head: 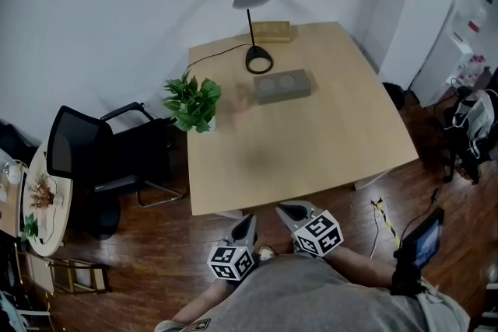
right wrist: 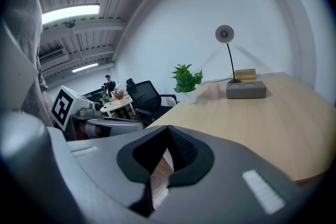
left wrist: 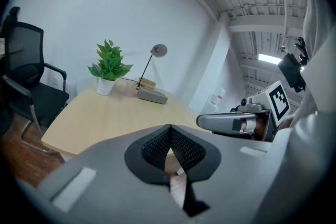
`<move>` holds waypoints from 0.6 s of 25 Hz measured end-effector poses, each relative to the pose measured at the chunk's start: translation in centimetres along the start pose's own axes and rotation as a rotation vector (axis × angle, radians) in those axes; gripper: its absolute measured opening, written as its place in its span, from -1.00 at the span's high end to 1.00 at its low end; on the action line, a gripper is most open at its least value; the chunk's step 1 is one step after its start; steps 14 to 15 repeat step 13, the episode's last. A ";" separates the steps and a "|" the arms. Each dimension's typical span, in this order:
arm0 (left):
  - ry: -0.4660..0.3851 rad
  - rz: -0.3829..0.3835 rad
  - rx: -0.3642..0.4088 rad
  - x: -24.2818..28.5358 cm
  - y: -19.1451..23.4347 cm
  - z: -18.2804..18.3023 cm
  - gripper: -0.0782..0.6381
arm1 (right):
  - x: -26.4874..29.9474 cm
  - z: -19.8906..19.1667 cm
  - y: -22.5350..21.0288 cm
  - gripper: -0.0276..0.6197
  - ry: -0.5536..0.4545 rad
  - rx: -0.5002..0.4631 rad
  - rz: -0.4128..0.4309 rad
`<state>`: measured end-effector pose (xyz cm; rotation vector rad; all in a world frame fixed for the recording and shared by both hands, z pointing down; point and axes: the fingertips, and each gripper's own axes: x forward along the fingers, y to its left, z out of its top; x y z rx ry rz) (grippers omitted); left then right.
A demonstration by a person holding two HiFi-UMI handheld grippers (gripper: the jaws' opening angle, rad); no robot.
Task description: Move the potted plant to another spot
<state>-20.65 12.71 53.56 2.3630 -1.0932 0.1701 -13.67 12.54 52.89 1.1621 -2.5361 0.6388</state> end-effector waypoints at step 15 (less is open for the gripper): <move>-0.010 0.009 0.011 -0.2 0.1 0.2 0.78 | 0.5 0.2 0.0 0.90 -0.010 -0.008 0.004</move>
